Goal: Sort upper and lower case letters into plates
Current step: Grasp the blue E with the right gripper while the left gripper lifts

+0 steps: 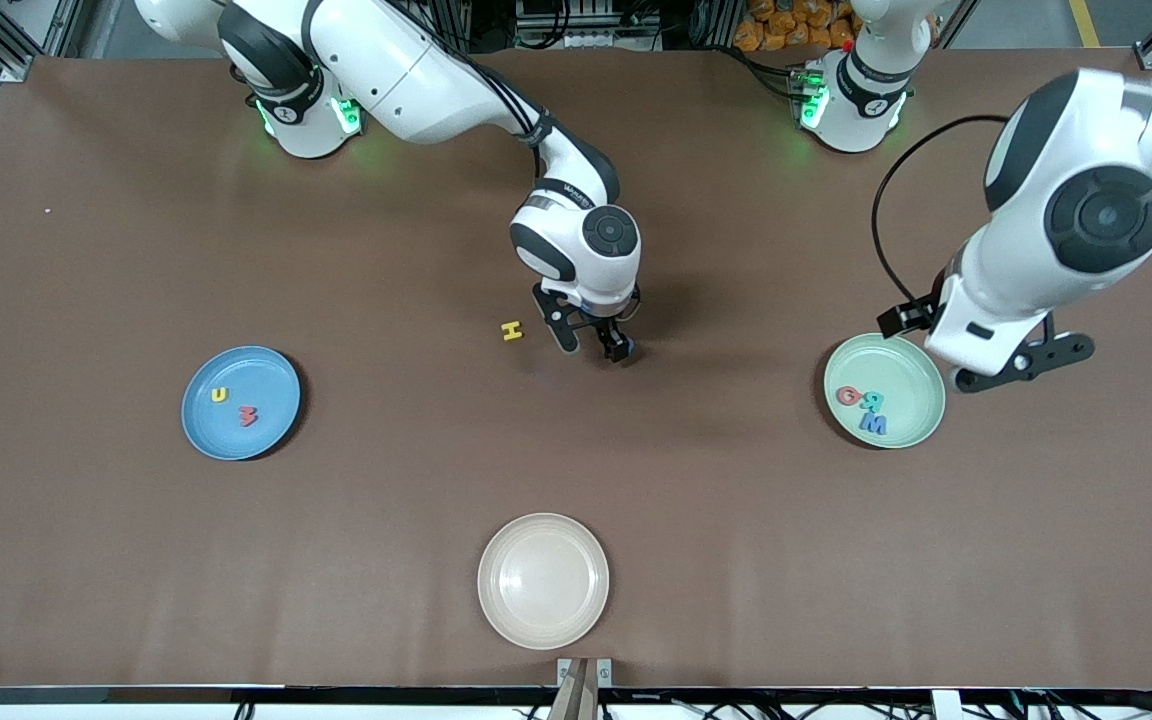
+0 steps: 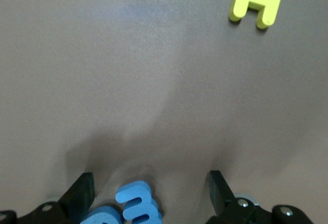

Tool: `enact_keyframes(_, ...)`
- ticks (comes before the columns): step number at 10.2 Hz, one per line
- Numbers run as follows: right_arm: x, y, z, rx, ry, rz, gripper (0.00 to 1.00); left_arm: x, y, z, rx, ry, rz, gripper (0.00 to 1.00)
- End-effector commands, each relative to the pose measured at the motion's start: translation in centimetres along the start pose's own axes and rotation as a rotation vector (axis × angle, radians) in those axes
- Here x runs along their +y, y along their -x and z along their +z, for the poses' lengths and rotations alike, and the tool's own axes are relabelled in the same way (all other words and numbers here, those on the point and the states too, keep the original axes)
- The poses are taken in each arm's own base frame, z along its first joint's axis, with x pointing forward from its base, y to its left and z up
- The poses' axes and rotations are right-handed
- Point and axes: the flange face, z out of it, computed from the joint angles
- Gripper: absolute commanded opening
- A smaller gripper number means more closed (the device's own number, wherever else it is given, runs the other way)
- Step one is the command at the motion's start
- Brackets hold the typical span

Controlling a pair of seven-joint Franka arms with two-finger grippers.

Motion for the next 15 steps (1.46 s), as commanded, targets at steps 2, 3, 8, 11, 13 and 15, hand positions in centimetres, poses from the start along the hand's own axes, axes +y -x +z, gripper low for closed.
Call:
enact_keyframes(2,0.1,0.8,0.5,0.012,0.002,-0.078,1.00,-1.0,0.5,-0.6,-0.022,0.009,-0.010,1.00)
enact_keyframes(3,0.2,1.1,0.5,0.008,0.005,-0.080,1.00,-1.1,0.2,-1.4,-0.018,0.035,-0.014,1.00)
enact_keyframes(8,1.2,3.6,0.2,0.001,-0.001,-0.112,0.97,-1.1,0.2,-1.4,-0.027,0.046,0.004,1.00)
enact_keyframes(11,0.4,1.9,0.1,0.002,-0.004,-0.104,0.70,0.2,0.5,-0.9,-0.062,0.078,0.053,1.00)
enact_keyframes(13,0.2,1.2,0.4,0.000,0.003,-0.122,0.70,3.1,1.8,-1.1,-0.038,0.082,0.102,1.00)
enact_keyframes(15,0.1,1.0,0.4,0.000,0.002,-0.119,0.61,7.9,4.2,-1.0,-0.010,0.084,0.176,1.00)
